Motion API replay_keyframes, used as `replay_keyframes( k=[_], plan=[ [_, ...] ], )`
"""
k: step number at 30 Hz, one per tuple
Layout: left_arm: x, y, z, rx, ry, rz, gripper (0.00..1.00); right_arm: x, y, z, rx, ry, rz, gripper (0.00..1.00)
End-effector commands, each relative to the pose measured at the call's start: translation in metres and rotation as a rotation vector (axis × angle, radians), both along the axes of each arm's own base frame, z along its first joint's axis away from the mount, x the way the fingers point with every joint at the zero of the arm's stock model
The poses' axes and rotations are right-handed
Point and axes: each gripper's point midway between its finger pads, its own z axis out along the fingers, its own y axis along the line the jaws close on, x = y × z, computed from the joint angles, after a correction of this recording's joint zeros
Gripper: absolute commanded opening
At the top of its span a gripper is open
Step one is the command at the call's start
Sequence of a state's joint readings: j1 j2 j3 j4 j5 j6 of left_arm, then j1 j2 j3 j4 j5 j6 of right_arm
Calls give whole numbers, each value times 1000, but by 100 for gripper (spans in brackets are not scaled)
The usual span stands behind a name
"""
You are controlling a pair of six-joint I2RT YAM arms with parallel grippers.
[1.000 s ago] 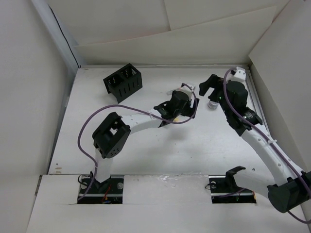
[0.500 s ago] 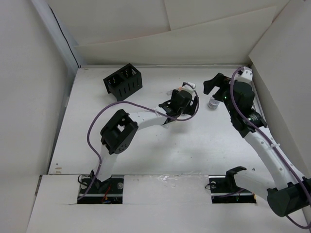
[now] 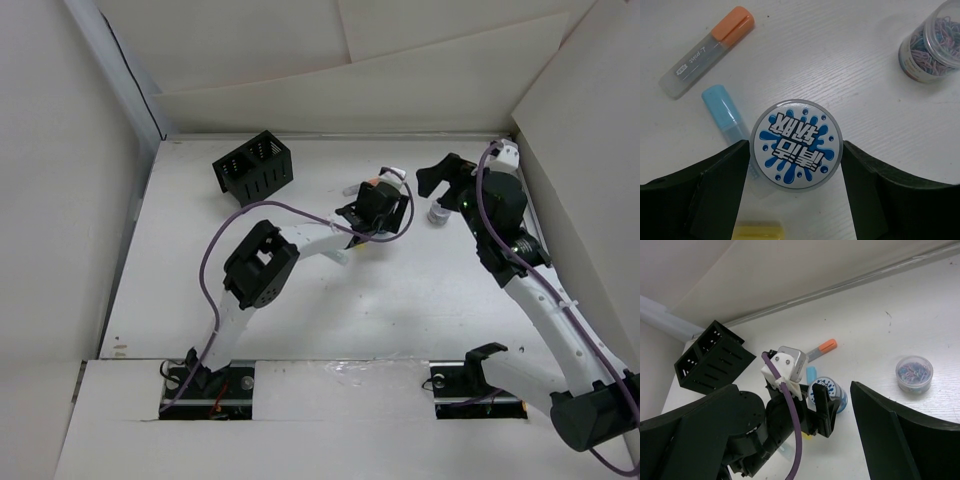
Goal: Sort the stationery into containers
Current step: Pick up the stationery from the center of the board.
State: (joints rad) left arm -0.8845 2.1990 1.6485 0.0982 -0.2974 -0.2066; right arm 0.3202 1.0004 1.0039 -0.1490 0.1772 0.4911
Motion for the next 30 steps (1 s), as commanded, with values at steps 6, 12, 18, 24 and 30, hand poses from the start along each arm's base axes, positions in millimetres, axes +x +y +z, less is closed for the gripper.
replay_keyframes(
  k=[6, 12, 18, 24, 30],
  plan=[
    [18, -8, 24, -21, -54, 9, 60, 1, 6, 19, 27, -74, 38, 100],
    [15, -7, 21, -26, -51, 0, 41, 3, 7, 16, 16, -67, 39, 100],
    [4, 4, 83, -146, -118, 15, 32, -1, -2, 21, 18, -85, 7, 100],
    [5, 33, 158, -291, -190, 64, 30, -2, -4, 20, 17, -86, -2, 100],
    [21, 66, 197, -391, -209, 125, 28, -5, -5, 23, 20, -94, -2, 100]
  ],
)
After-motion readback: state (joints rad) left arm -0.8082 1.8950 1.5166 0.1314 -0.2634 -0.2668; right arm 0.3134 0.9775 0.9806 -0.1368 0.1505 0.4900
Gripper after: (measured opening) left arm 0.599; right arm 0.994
